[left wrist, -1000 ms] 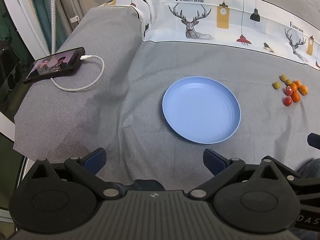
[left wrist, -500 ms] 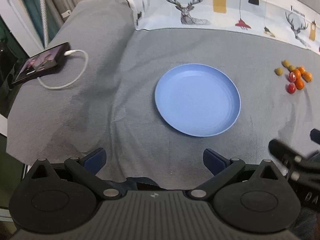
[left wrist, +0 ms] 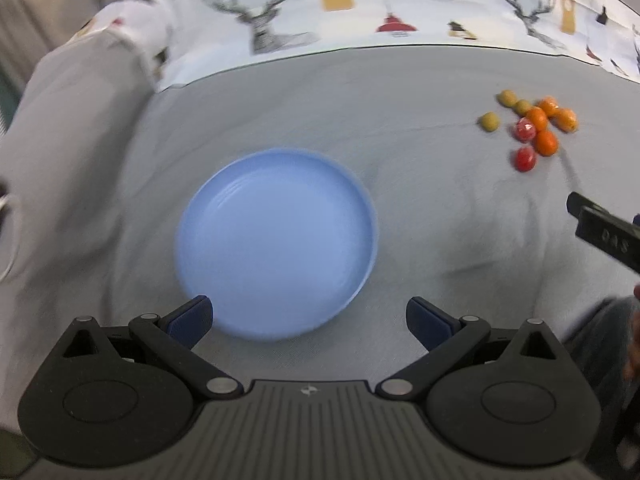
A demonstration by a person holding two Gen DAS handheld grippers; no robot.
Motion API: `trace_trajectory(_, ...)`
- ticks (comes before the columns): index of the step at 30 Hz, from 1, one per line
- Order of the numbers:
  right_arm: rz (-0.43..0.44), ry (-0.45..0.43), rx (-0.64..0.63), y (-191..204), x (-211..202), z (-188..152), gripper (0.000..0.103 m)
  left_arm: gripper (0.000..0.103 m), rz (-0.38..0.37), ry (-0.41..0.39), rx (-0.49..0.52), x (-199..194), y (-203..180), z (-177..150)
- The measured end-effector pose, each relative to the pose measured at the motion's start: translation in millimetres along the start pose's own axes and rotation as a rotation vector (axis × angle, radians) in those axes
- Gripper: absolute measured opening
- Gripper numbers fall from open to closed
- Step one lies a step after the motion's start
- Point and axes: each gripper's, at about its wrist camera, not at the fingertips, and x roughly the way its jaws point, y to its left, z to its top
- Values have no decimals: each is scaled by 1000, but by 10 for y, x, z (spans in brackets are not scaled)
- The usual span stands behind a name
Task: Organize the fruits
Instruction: 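Grasp a yellow citrus with the left tool while the right tool grasps a mandarin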
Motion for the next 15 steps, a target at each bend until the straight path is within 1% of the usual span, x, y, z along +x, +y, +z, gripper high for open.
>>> trace_trajectory(4,-77,4,20,-237,558,164,102,103,-12,-22,40,279,-313,346)
trace_trajectory(8,-118,7,0,-350,1121,224,102,103,-27,-40,82,652,-669,797)
trace_trajectory(12,-79,14,-47,-336,1508,268,102,103,-52,-65,140,1077,-1070,1203)
trace_trajectory(15,-28,-18,-107,-298,1662,308,102,103,-93,-50,189,1428,-1354,1435)
